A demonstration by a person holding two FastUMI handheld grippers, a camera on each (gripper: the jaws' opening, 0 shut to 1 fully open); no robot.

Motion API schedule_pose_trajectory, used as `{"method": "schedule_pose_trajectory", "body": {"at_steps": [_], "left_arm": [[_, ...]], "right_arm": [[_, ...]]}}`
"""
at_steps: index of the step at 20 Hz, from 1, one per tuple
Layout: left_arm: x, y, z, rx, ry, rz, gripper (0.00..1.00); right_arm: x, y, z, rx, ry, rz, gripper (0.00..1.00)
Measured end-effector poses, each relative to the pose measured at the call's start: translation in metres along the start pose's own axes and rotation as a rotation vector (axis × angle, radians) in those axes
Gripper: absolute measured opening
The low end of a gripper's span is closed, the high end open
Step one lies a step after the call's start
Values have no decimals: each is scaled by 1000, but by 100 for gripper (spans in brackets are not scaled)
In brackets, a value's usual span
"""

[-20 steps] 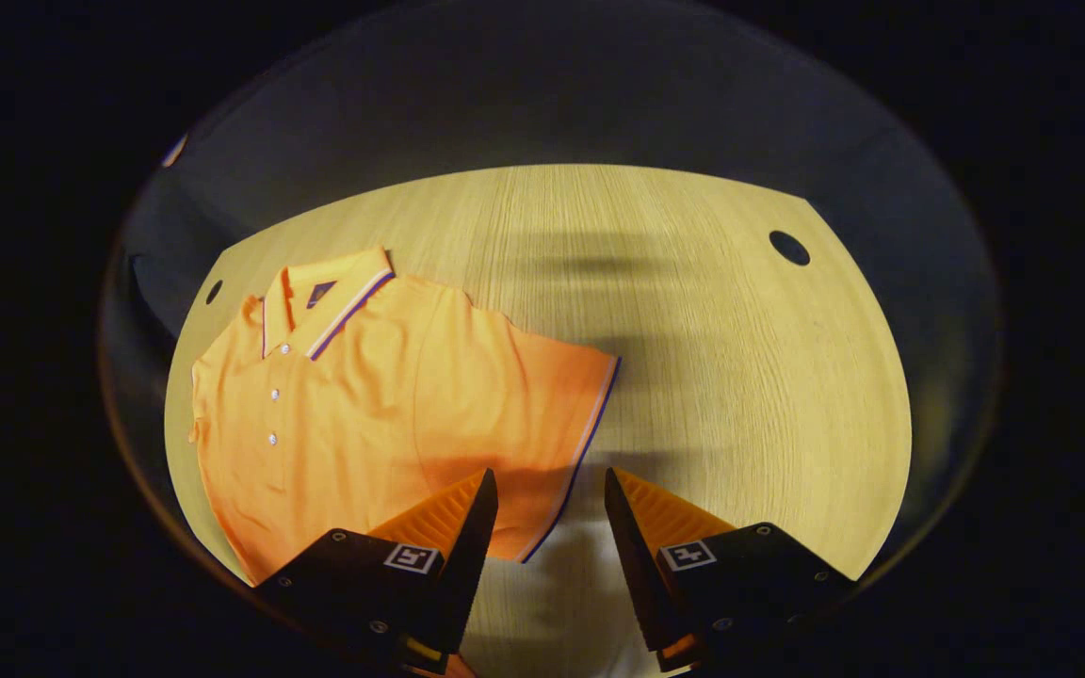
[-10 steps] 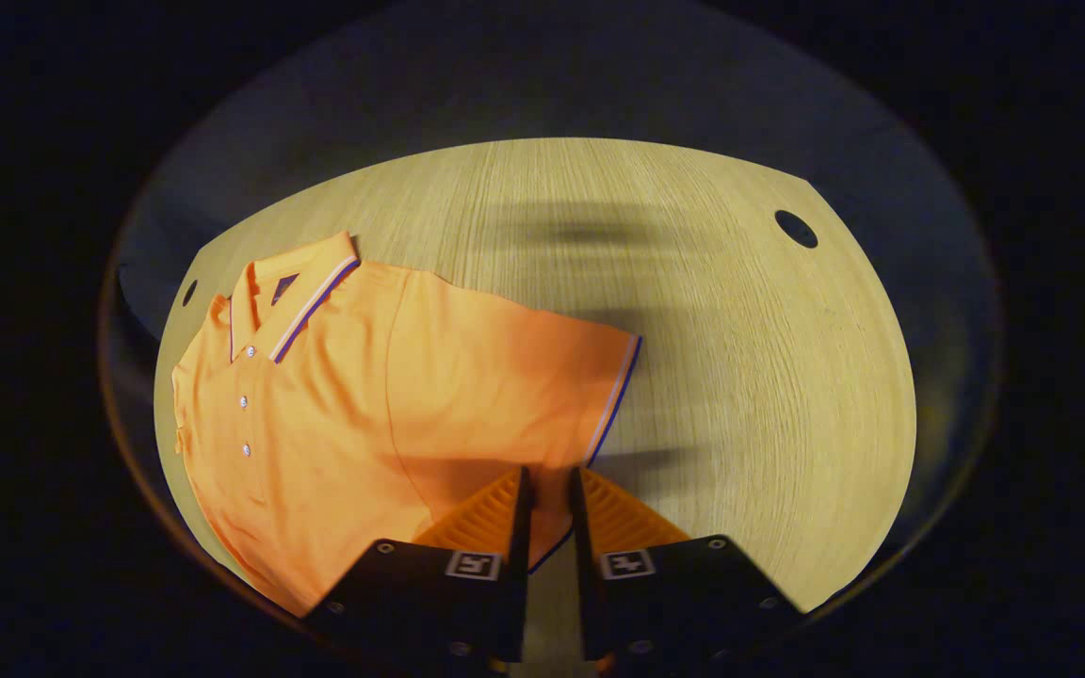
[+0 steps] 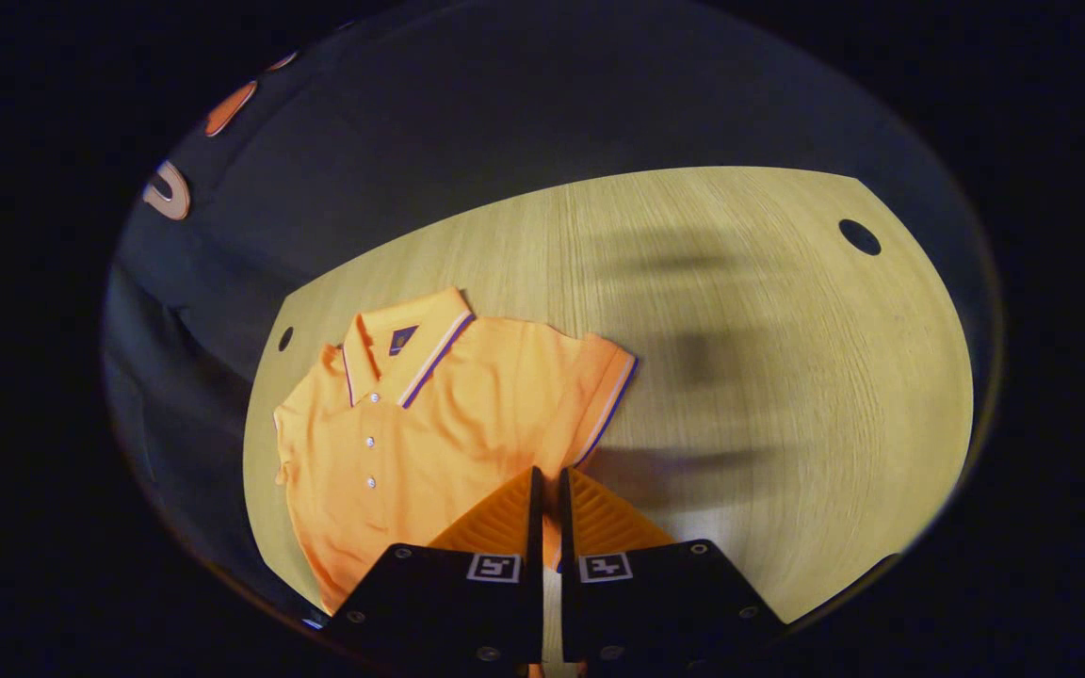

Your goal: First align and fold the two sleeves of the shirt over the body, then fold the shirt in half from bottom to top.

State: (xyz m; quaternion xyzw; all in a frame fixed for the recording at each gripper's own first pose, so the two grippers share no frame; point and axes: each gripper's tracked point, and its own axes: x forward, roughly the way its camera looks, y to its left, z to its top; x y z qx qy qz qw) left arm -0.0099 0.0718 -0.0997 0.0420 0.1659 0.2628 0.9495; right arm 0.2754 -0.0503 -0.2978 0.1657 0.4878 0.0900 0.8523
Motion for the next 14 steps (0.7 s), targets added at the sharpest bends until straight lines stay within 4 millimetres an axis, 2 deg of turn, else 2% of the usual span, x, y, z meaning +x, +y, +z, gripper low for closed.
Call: {"method": "schedule_pose_trajectory", "body": {"at_steps": [7, 9, 11, 14], "left_arm": [[3, 2, -6, -6, 18, 8, 99], [5, 2, -9, -12, 24, 3, 99], [12, 4, -12, -31, 34, -10, 99], [32, 4, -19, -77, 64, -47, 99]], "right_arm": [[-5, 51, 8, -37, -34, 121, 8], [-3, 67, 0, -23, -4, 159, 8], [2, 73, -2, -30, -3, 157, 9], [-4, 92, -2, -22, -19, 202, 16]]}}
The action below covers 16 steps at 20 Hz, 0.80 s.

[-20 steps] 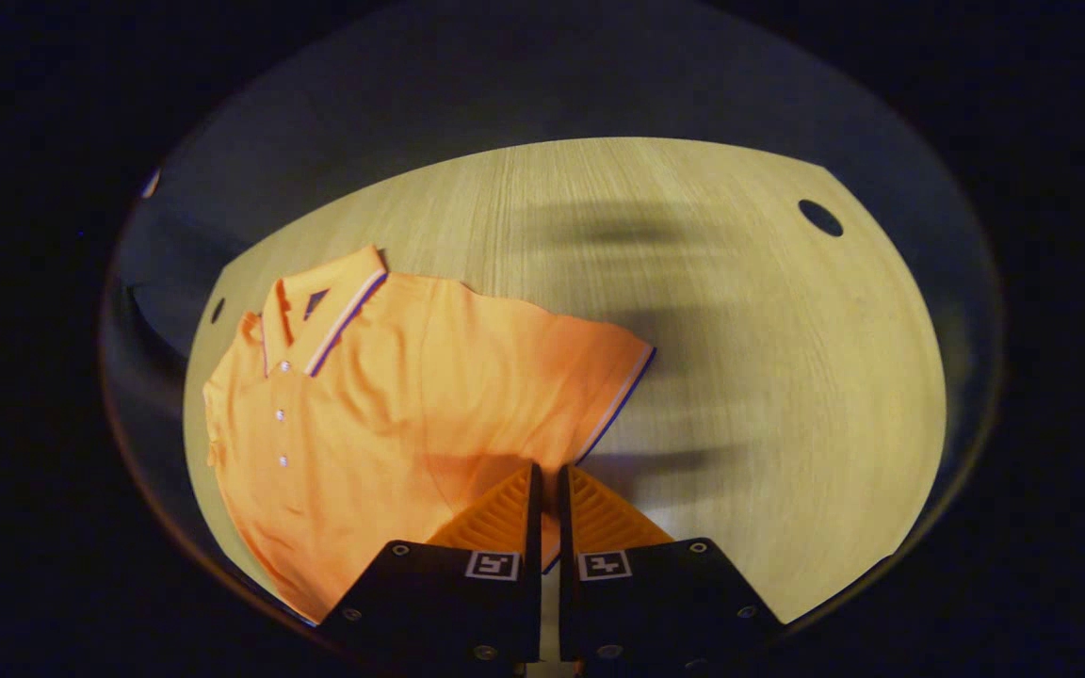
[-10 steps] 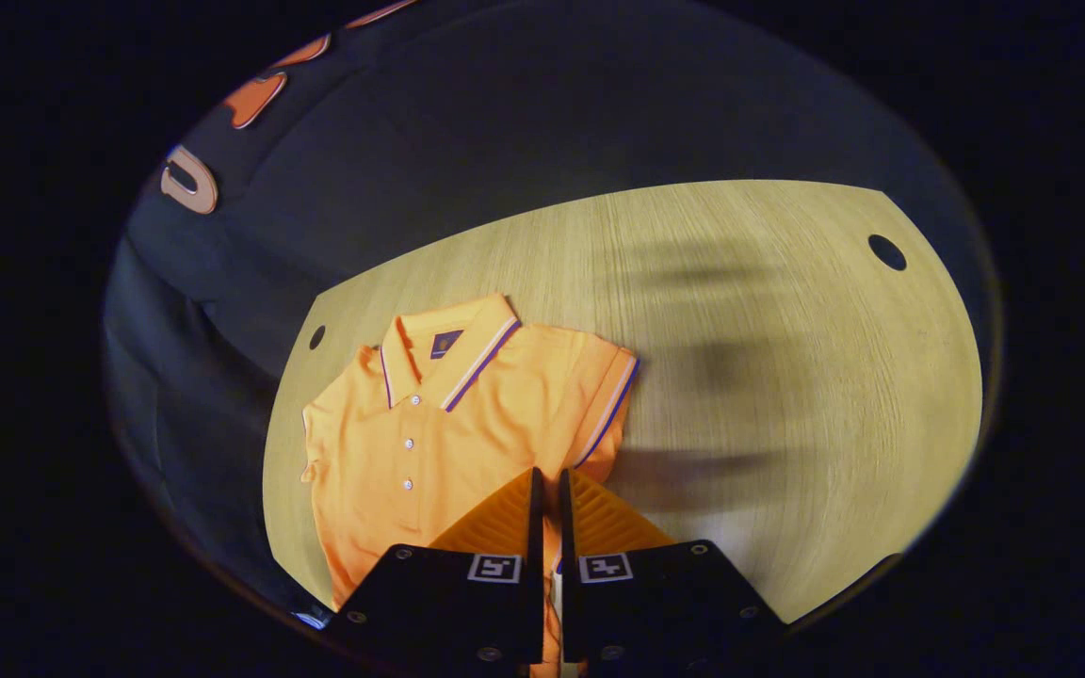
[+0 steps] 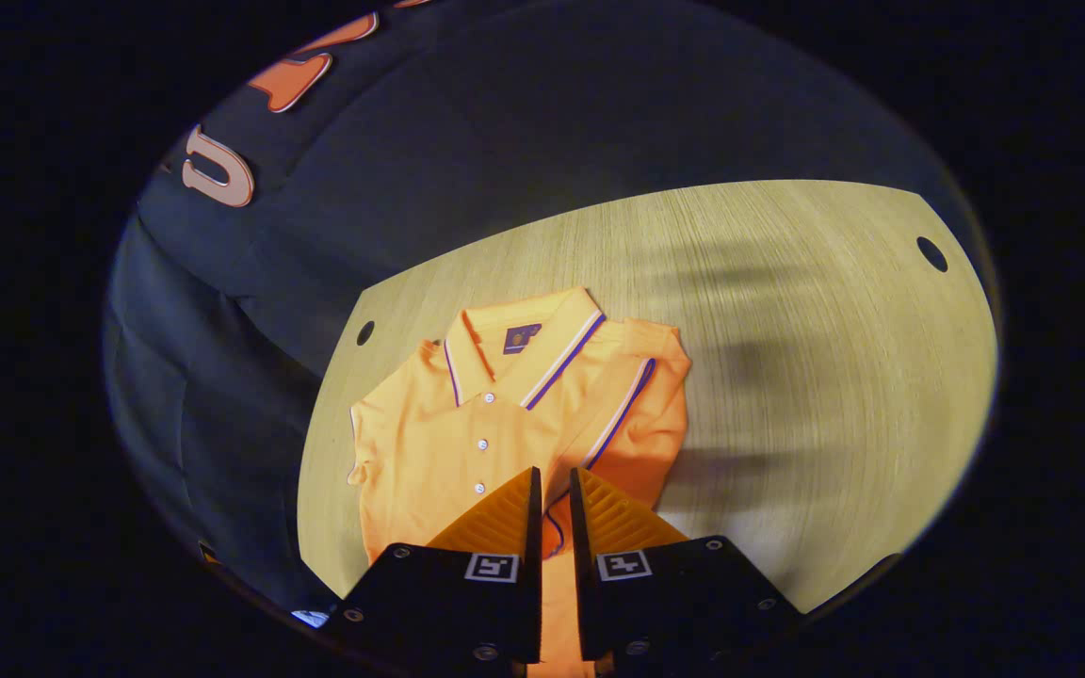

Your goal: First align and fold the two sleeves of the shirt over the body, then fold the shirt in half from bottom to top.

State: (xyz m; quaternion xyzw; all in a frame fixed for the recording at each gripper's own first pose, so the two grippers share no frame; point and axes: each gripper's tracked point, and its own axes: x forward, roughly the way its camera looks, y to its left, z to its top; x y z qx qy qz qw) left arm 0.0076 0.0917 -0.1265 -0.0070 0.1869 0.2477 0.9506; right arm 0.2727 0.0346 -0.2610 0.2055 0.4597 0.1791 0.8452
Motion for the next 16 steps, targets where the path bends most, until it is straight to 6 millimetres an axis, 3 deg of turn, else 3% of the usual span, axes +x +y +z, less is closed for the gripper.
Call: {"method": "schedule_pose_trajectory", "body": {"at_steps": [5, 7, 9, 12, 13, 14, 16], "left_arm": [[55, 9, -10, -74, 78, -101, 99], [85, 9, -14, -78, 119, -151, 99], [111, 10, -18, -58, 160, -190, 99], [149, 11, -25, -45, 220, -233, 100], [162, 7, -28, -54, 241, -250, 100], [174, 6, -30, -63, 267, -270, 99], [195, 1, -38, -83, 335, -309, 99]], "right_arm": [[-15, 8, 5, -4, -55, -24, 29], [-27, 8, 6, -6, -101, -54, 40], [-40, 5, 3, 10, -150, -103, 57], [-61, 1, -4, 15, -211, -174, 72], [-68, 0, -8, 17, -226, -194, 64], [-73, -1, -13, 24, -239, -215, 81], [-83, -2, -24, 46, -258, -248, 87]]}}
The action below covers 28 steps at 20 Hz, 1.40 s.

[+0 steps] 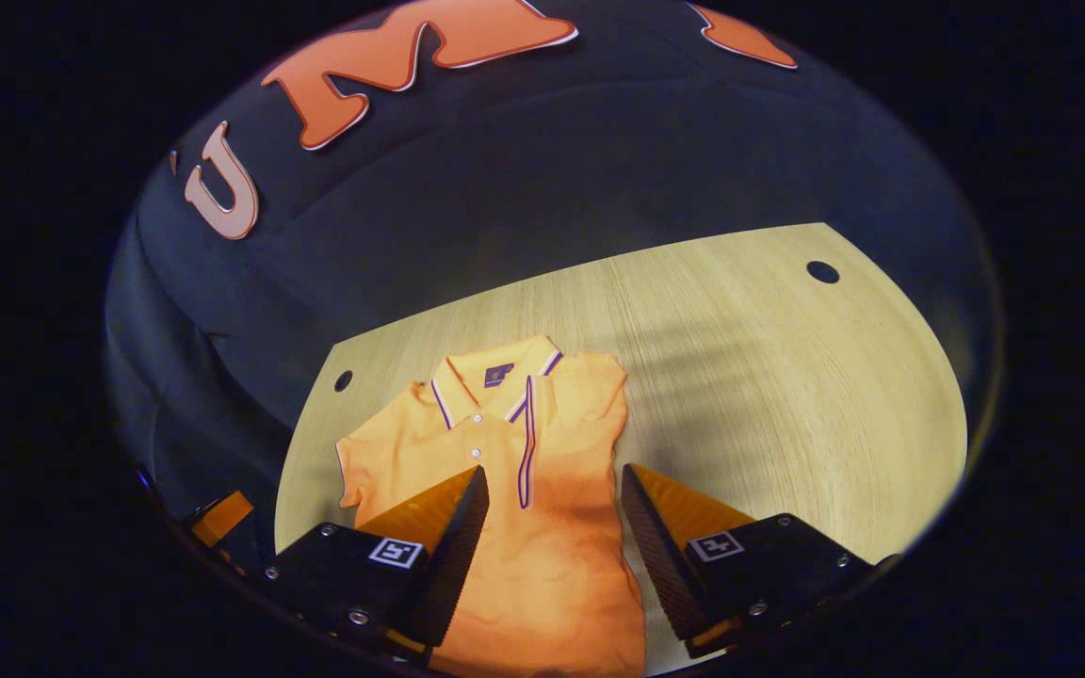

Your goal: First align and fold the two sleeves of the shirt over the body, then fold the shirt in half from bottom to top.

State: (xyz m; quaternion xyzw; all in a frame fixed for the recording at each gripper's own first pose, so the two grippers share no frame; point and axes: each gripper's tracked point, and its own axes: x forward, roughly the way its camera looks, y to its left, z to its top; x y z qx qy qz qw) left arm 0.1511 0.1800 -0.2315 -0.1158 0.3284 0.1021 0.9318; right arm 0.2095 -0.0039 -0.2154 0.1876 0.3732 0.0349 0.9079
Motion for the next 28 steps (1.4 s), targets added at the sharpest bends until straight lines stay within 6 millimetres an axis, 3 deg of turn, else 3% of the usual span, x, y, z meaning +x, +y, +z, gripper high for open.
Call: {"method": "schedule_pose_trajectory", "body": {"at_steps": [4, 9, 15, 21, 24, 28], "left_arm": [[48, 1, -3, 5, 126, -34, 99], [108, -2, -10, 5, 254, -76, 96], [158, -6, -23, 6, 389, -59, 96], [188, 2, -36, 65, 476, 27, 96], [191, -1, -49, 68, 521, 54, 80], [193, 2, -50, 104, 532, 84, 77]], "right_arm": [[-25, -6, -16, 27, -53, -59, 88], [-66, -16, -20, 10, -201, -171, 88], [-108, -25, -29, 15, -279, -266, 90], [-140, -35, -35, 5, -353, -312, 92], [-156, -38, -41, -14, -371, -328, 93], [-168, -47, -50, -1, -375, -340, 94]]}}
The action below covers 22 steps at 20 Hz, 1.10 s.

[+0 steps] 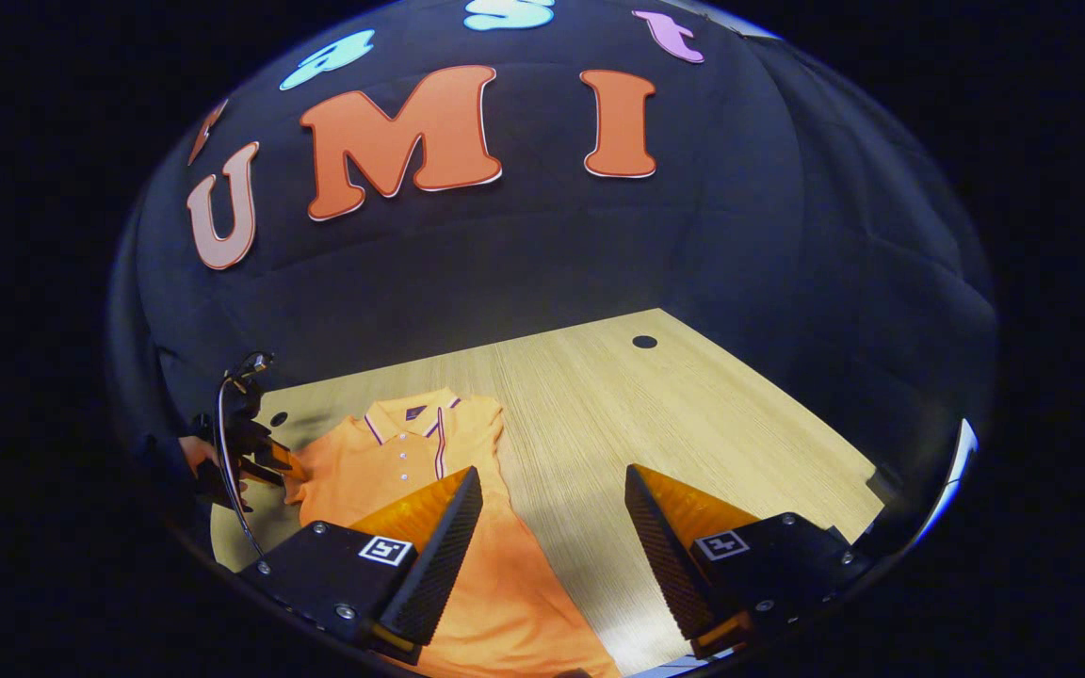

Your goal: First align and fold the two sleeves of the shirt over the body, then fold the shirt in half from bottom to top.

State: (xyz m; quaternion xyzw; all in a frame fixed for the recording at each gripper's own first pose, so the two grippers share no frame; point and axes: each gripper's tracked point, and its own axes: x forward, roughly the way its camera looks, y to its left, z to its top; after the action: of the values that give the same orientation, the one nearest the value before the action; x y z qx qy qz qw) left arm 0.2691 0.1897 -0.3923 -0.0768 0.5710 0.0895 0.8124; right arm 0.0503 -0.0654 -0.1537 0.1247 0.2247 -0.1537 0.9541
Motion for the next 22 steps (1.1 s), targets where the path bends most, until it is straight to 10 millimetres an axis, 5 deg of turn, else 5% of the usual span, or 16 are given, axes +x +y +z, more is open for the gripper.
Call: {"method": "schedule_pose_trajectory", "body": {"at_steps": [1, 4, 6, 9, 10, 14, 22], "left_arm": [[-2, -1, 3, 13, -6, -8, 73], [2, -13, 5, 24, -17, -35, 30], [0, -19, 5, 36, -32, -76, 15], [-4, -25, 10, 74, -102, -105, 15], [-17, -30, 13, 80, -120, -125, 7], [-39, -55, 24, 120, -189, -206, 6], [-56, -130, 28, 258, -235, -343, 7]], "right_arm": [[-1, -3, -1, 4, -1, -5, 94], [-8, -10, -7, 18, -4, -7, 94], [-13, -14, -13, 23, 8, -8, 93], [-19, -16, -19, 35, 13, -4, 94], [-21, -16, -21, 37, 18, -3, 94], [-28, -14, -25, 32, 23, 9, 93], [-39, 1, -35, 39, 34, 10, 94]]}}
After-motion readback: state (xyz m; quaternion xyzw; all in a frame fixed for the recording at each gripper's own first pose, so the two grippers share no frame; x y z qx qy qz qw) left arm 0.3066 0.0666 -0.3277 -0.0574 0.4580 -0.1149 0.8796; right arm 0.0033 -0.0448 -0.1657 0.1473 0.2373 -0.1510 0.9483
